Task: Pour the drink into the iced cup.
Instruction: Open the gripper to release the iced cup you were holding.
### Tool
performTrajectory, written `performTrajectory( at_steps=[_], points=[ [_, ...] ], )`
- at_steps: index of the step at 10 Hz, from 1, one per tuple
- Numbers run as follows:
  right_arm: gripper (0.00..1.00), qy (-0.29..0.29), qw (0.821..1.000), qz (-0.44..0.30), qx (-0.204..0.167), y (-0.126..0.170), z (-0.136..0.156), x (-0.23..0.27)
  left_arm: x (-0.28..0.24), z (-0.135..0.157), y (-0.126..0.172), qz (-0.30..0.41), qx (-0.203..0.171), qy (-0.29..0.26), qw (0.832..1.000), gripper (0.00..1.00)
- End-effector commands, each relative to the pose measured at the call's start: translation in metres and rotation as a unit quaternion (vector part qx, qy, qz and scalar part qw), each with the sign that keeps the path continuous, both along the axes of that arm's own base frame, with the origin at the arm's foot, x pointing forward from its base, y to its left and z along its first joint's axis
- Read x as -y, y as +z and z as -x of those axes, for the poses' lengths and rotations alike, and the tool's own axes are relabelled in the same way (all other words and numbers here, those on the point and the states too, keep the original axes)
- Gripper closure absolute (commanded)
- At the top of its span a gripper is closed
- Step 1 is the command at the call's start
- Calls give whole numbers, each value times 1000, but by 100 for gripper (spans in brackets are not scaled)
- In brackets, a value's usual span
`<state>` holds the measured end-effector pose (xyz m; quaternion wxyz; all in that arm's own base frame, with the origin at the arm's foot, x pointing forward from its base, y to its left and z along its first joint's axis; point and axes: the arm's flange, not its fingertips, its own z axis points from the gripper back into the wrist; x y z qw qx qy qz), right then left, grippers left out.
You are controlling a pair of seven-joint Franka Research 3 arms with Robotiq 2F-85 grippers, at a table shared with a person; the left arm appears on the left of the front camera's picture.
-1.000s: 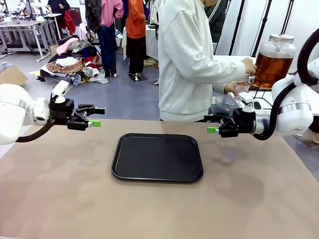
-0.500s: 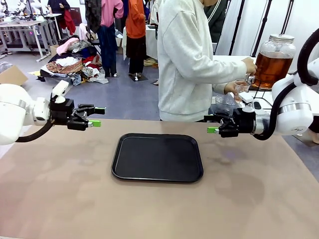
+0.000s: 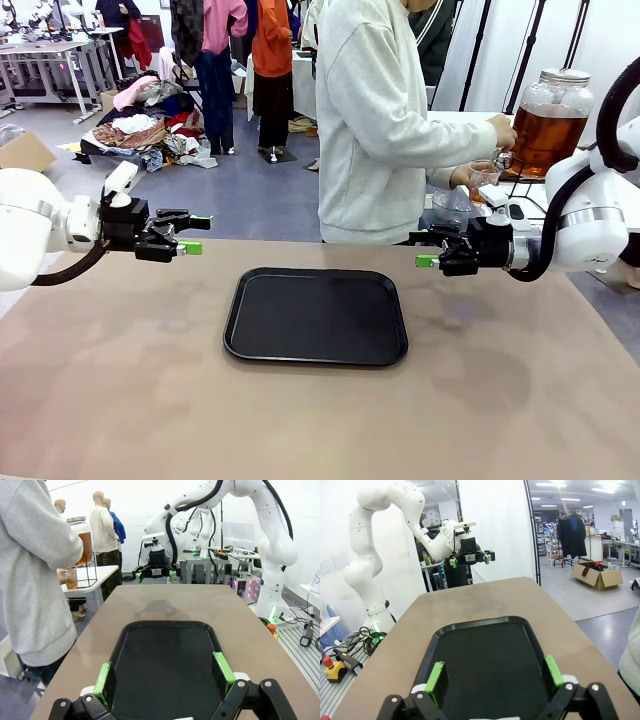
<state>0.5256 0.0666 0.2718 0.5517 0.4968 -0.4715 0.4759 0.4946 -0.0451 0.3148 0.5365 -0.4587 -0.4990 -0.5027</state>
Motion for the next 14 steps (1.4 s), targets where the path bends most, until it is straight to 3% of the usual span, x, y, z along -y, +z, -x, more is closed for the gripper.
performTrajectory(
  at_steps=[1, 14],
  points=[
    [0, 1, 1000, -2, 2, 2, -1, 0, 0, 0, 1, 1, 1, 0, 1000, 0],
    [0, 1, 1000, -2, 2, 2, -1, 0, 0, 0, 1, 1, 1, 0, 1000, 0]
  ],
)
